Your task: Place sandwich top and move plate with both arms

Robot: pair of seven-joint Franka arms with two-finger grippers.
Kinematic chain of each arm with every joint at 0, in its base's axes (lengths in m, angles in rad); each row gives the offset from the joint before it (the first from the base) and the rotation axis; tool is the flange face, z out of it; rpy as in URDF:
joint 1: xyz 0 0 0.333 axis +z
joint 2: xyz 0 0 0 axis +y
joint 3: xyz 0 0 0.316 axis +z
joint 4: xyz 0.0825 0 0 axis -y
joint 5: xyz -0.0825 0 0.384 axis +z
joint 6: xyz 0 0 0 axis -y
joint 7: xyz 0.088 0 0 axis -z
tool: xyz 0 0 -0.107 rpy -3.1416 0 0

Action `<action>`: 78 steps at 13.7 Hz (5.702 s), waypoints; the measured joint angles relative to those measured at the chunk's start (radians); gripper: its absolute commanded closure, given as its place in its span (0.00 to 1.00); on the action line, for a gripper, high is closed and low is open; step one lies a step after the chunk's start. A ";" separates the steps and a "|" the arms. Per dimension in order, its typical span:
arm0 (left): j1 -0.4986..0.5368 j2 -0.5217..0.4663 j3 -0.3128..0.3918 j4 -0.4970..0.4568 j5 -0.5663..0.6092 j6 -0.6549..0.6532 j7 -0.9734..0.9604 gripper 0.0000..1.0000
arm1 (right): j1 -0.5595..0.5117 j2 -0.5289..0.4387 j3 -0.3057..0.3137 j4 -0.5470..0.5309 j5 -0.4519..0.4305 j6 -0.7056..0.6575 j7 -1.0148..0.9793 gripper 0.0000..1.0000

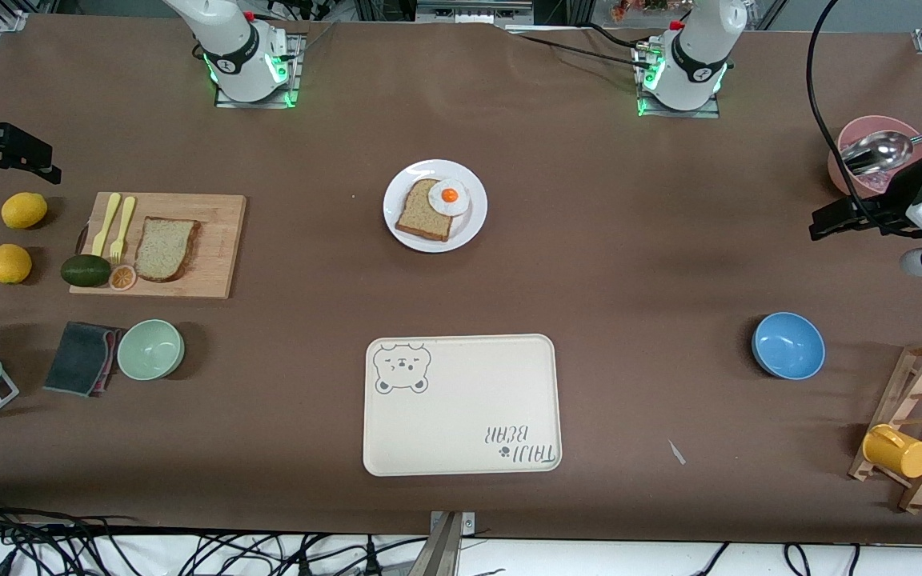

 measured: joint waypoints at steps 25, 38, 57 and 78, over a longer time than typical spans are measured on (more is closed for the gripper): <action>0.000 0.000 -0.001 -0.004 0.000 0.000 0.000 0.00 | 0.000 0.000 0.000 0.000 -0.001 0.000 0.000 0.00; 0.000 0.000 -0.002 -0.019 0.000 0.014 0.000 0.00 | -0.001 0.000 -0.004 0.000 -0.010 -0.010 0.000 0.00; 0.000 0.000 -0.003 -0.027 0.000 0.015 0.000 0.00 | 0.048 0.198 0.004 -0.550 -0.267 0.648 0.475 0.01; 0.000 0.000 -0.003 -0.028 0.000 0.019 0.000 0.00 | 0.055 0.423 -0.002 -0.535 -0.357 0.744 0.638 1.00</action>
